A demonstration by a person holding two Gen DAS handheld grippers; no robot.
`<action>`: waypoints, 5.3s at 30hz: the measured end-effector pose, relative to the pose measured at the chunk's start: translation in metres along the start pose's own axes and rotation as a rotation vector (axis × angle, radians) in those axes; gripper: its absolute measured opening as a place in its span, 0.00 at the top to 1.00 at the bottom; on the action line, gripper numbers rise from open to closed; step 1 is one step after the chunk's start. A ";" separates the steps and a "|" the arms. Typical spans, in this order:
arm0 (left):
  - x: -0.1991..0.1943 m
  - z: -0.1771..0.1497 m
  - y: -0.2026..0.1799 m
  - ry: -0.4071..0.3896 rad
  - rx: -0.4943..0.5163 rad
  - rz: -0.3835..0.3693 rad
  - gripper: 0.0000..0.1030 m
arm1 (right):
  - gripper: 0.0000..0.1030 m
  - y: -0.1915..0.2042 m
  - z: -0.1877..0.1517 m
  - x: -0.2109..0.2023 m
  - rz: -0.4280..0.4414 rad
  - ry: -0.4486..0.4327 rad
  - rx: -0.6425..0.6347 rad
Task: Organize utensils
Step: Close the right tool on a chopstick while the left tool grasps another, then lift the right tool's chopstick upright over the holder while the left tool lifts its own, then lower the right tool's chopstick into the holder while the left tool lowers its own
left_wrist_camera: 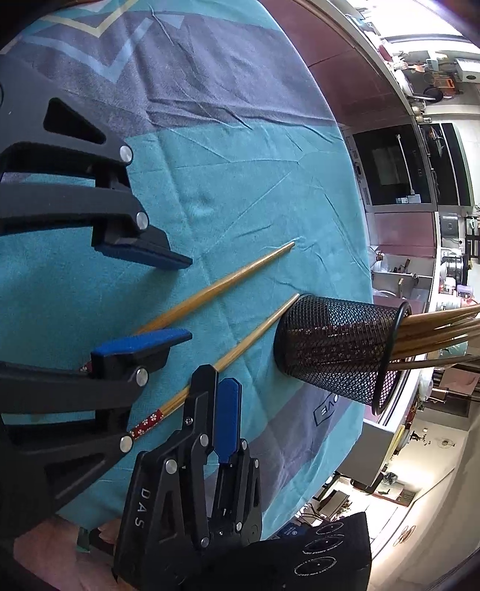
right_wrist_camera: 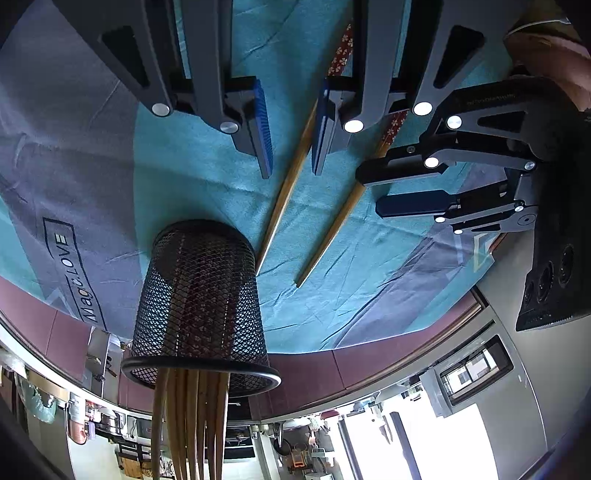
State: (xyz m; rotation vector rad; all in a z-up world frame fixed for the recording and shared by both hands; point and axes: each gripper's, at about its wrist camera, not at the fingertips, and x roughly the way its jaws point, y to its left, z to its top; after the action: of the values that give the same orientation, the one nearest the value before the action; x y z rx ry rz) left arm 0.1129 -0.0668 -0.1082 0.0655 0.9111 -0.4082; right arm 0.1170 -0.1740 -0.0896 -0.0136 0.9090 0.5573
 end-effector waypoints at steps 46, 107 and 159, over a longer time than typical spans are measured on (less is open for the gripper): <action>0.016 0.021 0.027 -0.011 -0.132 0.043 0.92 | 0.95 -0.010 0.027 0.013 0.014 -0.030 0.059; -0.120 0.048 0.015 -0.278 -0.117 -0.108 0.93 | 0.95 -0.013 0.048 -0.096 0.066 -0.344 0.055; -0.172 0.101 0.007 -0.379 -0.035 -0.180 0.93 | 0.95 -0.015 0.095 -0.150 0.060 -0.466 -0.009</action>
State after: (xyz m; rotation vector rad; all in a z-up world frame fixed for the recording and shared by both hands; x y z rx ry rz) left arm 0.0984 -0.0292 0.0878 -0.1237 0.5506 -0.5508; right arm 0.1221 -0.2314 0.0786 0.1312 0.4533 0.5889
